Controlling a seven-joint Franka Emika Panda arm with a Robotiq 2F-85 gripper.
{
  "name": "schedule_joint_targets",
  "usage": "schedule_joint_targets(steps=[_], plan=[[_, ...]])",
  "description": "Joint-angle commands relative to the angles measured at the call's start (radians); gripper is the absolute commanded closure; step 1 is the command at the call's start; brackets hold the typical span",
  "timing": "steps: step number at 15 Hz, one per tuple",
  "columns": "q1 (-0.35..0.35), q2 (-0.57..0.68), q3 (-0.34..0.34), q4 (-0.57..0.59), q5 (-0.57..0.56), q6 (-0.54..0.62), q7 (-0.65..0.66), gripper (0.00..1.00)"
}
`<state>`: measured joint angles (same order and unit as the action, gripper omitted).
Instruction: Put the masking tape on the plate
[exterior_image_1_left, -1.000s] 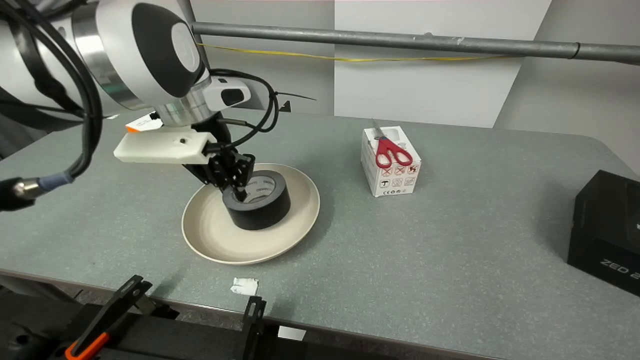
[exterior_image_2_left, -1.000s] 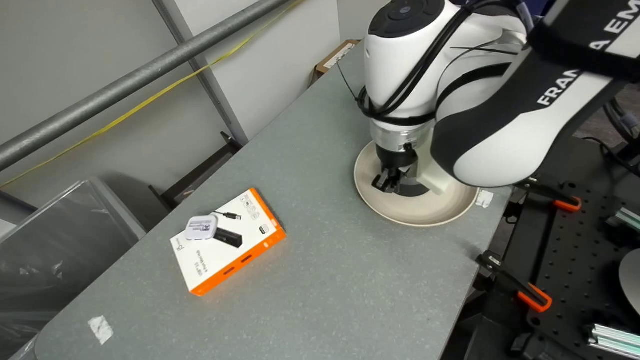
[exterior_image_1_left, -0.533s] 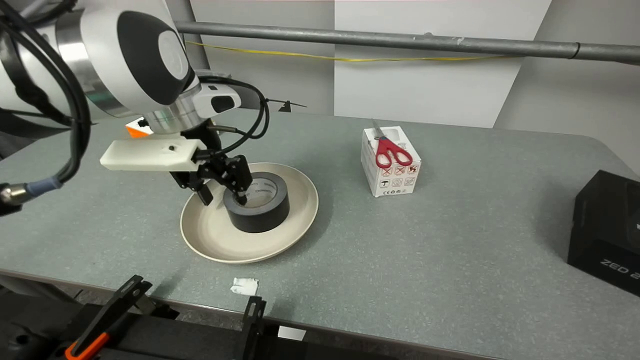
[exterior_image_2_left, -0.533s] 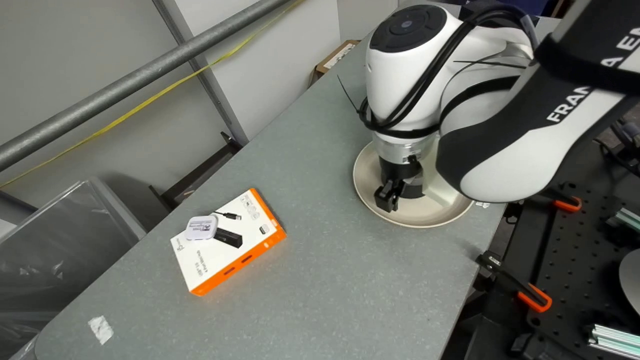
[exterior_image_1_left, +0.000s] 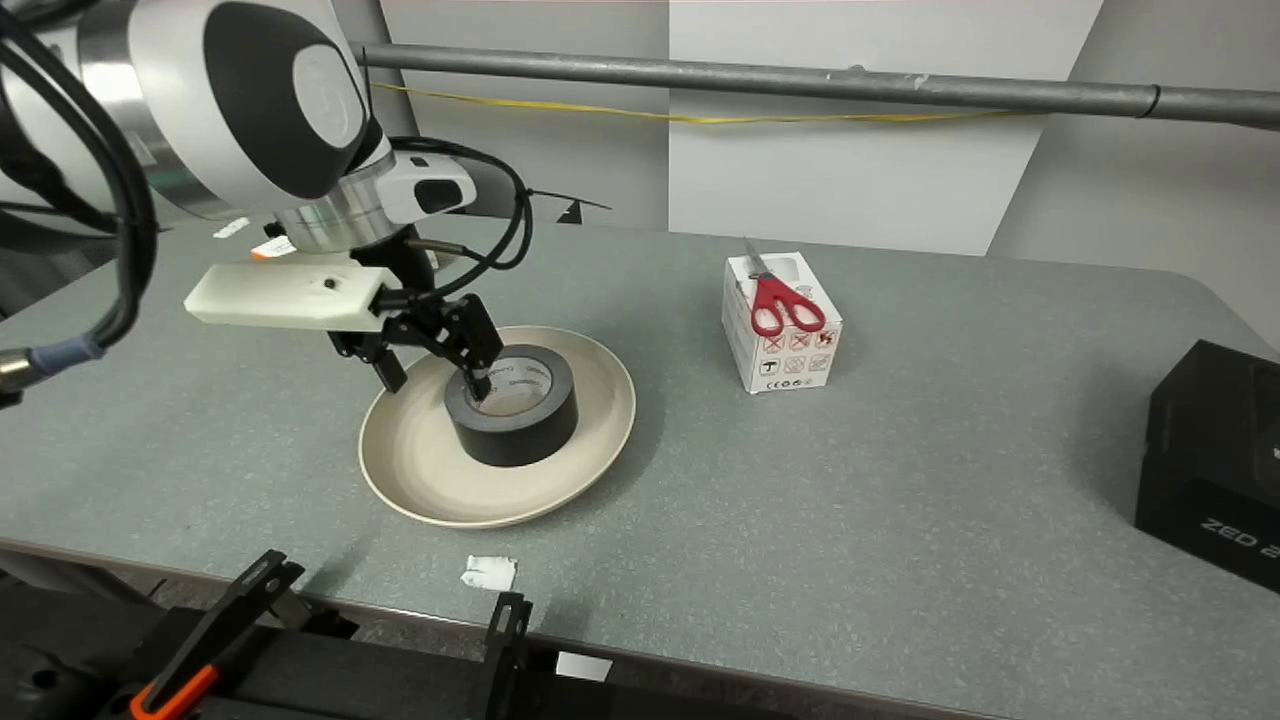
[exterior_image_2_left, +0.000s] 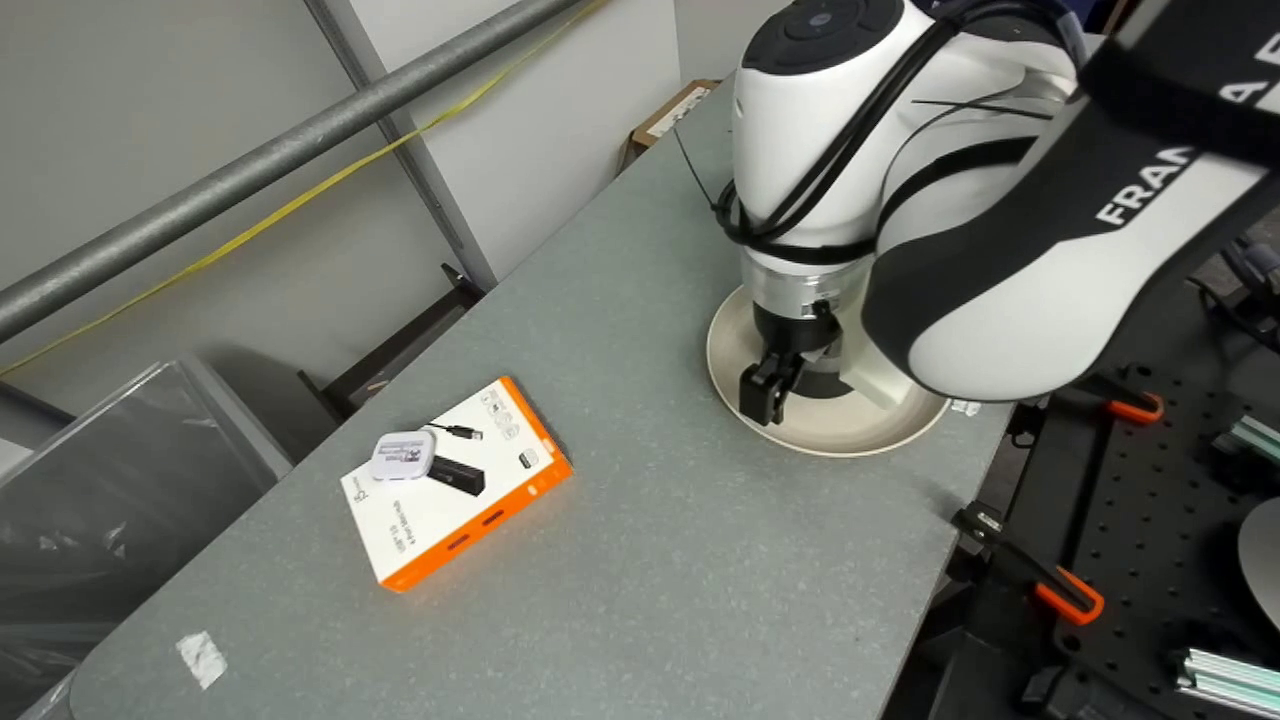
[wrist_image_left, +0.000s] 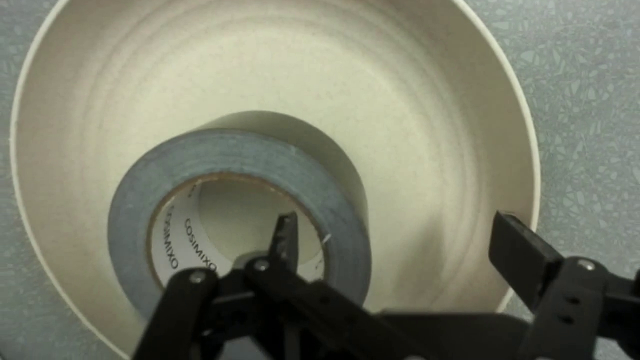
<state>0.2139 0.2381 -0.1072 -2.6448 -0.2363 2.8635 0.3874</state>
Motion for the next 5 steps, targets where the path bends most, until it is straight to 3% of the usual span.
schedule_joint_targets(steps=[1,5], plan=[[-0.005,-0.006,0.004,0.001,0.013,-0.003,-0.012,0.0],[-0.013,-0.015,0.009,-0.002,0.017,-0.004,-0.016,0.0]])
